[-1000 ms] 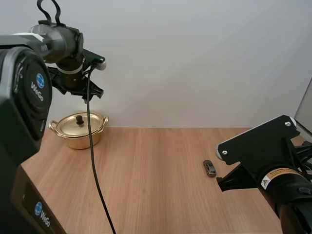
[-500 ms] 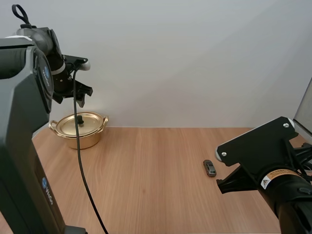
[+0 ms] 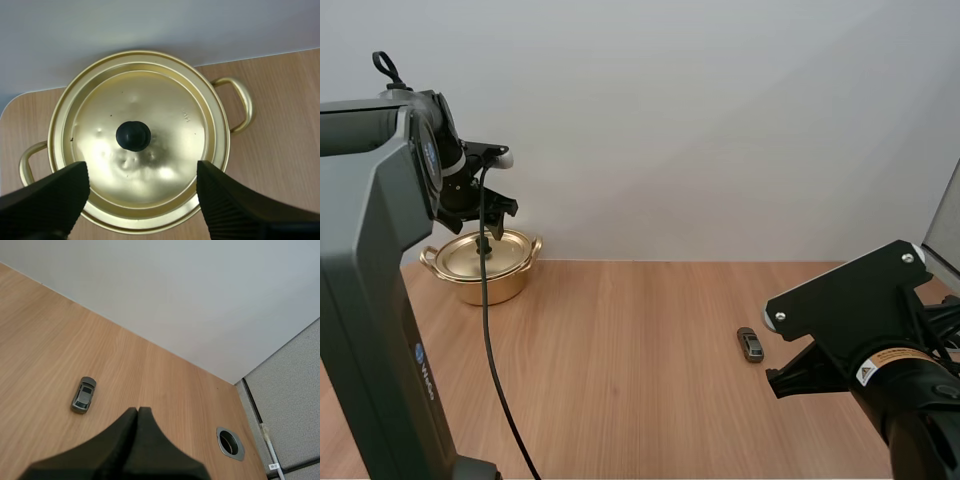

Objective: Open the pot, put the car inside, and close it

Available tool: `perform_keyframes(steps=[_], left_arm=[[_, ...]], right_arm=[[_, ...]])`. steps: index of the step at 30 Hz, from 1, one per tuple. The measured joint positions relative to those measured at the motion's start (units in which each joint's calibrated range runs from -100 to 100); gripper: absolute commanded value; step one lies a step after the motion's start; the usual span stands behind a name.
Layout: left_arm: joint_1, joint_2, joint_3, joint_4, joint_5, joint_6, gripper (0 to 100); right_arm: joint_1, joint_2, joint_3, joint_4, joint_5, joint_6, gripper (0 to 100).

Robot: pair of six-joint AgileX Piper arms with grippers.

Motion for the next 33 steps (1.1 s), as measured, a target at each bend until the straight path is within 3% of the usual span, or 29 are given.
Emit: perform_keyframes(steps=[22, 25, 31, 33], left_arm=[[0.00, 8.66, -4.23, -0.06, -6.07, 0.86, 90], [0.00, 8.76, -4.23, -0.50, -6.85, 1.45, 71], [0.00, 8.76, -4.23, -0.57, -7.35, 1.56, 0], [0.00, 8.76, -4.23, -0.63, -7.35, 1.57, 0]], right_arm=[[-1.77, 0.00, 0.00, 0.98, 0.19, -0.79, 0], [-2.06, 0.00, 0.00, 1.23, 0.19, -0.88, 0], [-2.06, 0.00, 0.00, 1.38, 0.36, -1.19, 0], [-2.06, 0.00, 0.00, 1.38, 0.36, -1.19, 0]])
